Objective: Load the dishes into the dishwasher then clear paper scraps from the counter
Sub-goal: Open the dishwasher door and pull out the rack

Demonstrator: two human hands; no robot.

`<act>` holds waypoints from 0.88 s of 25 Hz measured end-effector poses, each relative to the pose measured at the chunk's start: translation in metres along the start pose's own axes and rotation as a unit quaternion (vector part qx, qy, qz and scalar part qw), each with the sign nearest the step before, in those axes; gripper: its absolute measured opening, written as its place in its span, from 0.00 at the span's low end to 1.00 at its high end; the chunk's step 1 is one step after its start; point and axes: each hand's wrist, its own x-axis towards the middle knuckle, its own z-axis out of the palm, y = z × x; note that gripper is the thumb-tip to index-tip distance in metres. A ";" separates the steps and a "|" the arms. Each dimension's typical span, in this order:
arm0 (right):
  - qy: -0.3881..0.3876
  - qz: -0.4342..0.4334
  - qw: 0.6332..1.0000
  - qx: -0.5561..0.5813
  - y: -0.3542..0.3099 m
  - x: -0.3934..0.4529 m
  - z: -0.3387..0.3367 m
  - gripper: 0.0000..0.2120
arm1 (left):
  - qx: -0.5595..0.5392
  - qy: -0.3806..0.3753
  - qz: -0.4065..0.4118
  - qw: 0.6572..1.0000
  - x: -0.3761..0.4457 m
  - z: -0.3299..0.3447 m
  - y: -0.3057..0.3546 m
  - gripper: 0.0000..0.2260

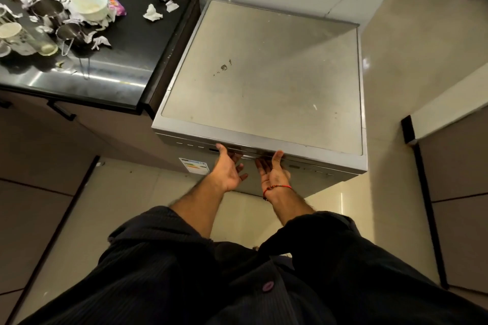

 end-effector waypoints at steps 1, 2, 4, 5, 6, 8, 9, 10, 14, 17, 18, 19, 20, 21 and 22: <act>0.001 -0.003 1.000 0.000 0.000 0.000 -0.001 0.15 | 0.008 0.009 -0.002 1.000 0.001 0.001 0.000 0.38; 0.005 -0.004 1.000 -0.002 0.001 0.000 -0.002 0.15 | 0.013 0.017 -0.004 1.000 0.001 0.001 -0.001 0.39; 0.010 -0.006 1.000 -0.006 0.001 0.001 -0.003 0.16 | 0.024 0.030 -0.011 0.999 0.002 0.002 0.001 0.42; 0.015 -0.005 1.000 -0.008 0.001 0.001 -0.003 0.17 | 0.028 0.032 -0.016 0.999 0.002 0.003 0.002 0.43; 0.027 0.000 1.000 -0.017 0.002 0.000 -0.004 0.20 | 0.039 0.035 -0.020 0.998 0.001 0.003 0.001 0.45; 0.071 0.035 0.996 -0.048 0.007 -0.008 -0.009 0.27 | 0.080 0.043 -0.029 0.995 -0.009 -0.001 -0.008 0.47; 0.097 0.056 0.992 -0.058 0.011 -0.012 -0.014 0.30 | 0.101 0.048 -0.032 0.993 -0.016 -0.007 -0.018 0.47; 0.111 0.073 0.989 -0.064 0.016 -0.016 -0.022 0.32 | 0.120 0.055 -0.034 0.991 -0.022 -0.015 -0.029 0.45; 0.076 0.117 0.987 -0.074 0.023 -0.029 -0.046 0.40 | 0.191 0.092 -0.028 0.977 -0.036 -0.051 -0.047 0.31; 0.047 0.155 0.958 -0.236 0.013 -0.050 -0.052 0.36 | 0.200 0.103 -0.037 0.974 -0.049 -0.059 -0.042 0.23; 0.040 0.146 0.930 -0.335 0.011 -0.060 -0.057 0.34 | 0.213 0.111 -0.038 0.970 -0.052 -0.059 -0.044 0.22; 0.029 0.114 0.899 -0.423 0.012 -0.068 -0.062 0.31 | 0.228 0.118 -0.039 0.966 -0.054 -0.060 -0.046 0.21; 0.020 0.053 0.869 -0.491 0.014 -0.075 -0.067 0.27 | 0.236 0.119 -0.042 0.964 -0.056 -0.064 -0.050 0.21; 0.013 -0.036 0.843 -0.536 0.018 -0.078 -0.074 0.23 | 0.241 0.110 -0.050 0.963 -0.060 -0.069 -0.054 0.21; 0.009 -0.135 0.807 -0.574 0.023 -0.080 -0.079 0.21 | 0.248 0.094 -0.064 0.962 -0.063 -0.075 -0.057 0.21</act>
